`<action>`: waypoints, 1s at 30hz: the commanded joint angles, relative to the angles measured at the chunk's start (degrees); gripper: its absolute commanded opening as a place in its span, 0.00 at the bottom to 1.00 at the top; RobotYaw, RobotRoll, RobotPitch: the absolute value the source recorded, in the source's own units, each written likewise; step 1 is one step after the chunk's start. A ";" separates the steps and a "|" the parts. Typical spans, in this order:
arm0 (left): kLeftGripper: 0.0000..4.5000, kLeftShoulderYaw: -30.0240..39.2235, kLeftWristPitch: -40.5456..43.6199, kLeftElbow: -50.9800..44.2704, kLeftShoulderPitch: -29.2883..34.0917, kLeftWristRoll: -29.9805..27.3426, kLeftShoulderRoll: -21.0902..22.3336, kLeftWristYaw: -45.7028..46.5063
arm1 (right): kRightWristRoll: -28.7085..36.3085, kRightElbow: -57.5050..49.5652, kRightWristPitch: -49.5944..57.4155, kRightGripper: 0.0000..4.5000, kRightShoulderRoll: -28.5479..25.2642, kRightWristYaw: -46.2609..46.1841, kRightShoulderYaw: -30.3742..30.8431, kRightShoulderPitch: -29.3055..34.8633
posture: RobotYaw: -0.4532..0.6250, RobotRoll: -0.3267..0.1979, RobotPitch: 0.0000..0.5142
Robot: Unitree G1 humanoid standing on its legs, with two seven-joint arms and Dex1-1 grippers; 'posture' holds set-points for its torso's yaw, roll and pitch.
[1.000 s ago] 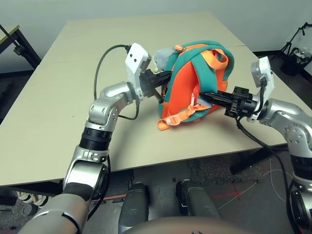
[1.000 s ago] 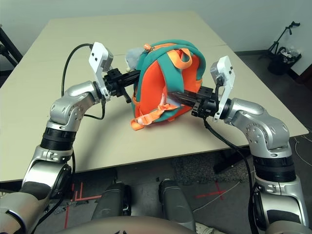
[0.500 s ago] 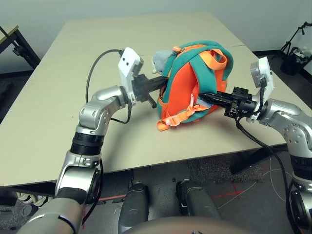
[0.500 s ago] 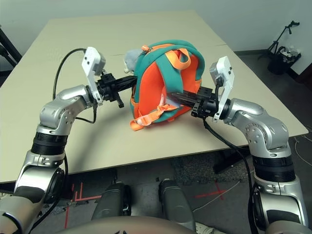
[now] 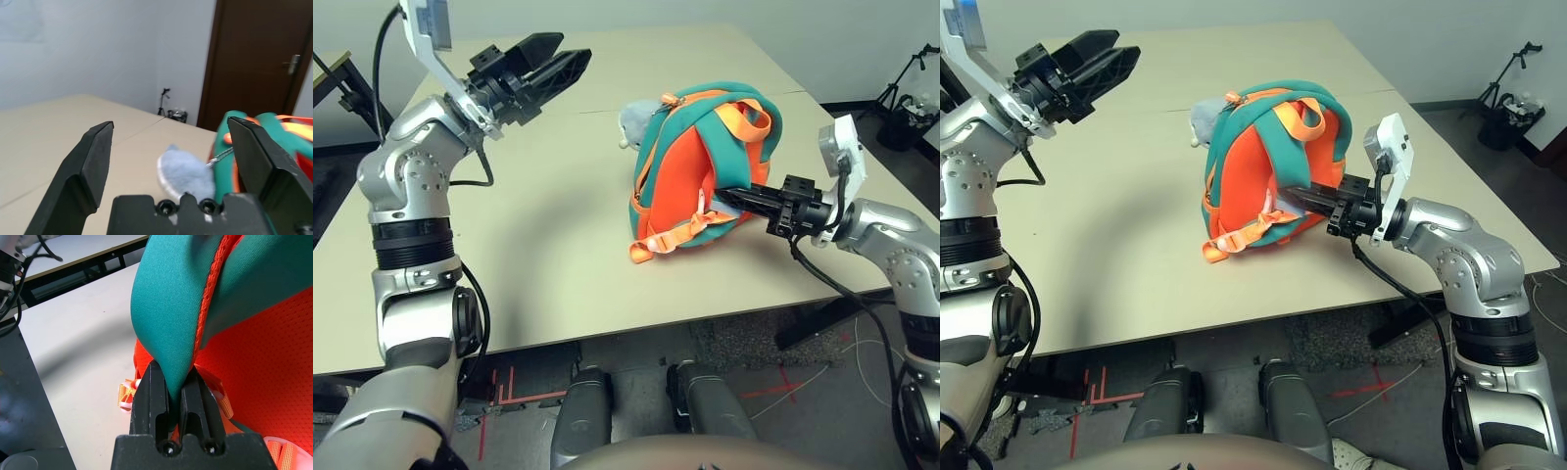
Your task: Put the pencil case into the backpack and zip it.
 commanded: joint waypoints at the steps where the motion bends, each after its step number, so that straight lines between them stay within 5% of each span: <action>1: 0.99 -1.81 -2.70 4.01 -0.83 2.59 -2.50 1.58 | -0.92 0.70 -0.58 0.00 -0.44 0.40 0.16 0.13 | 0.28 0.62 0.10; 10: 0.99 -3.43 -5.27 14.16 -3.07 3.80 -9.60 0.23 | -1.08 -0.23 -0.63 0.00 -0.97 0.40 -0.30 1.10 | 0.25 0.62 0.08; 30: 0.99 -3.59 -8.51 26.71 -6.18 4.86 -15.47 -3.43 | -0.29 -2.36 0.19 0.00 -1.81 -0.97 -1.48 2.92 | 0.23 0.62 0.11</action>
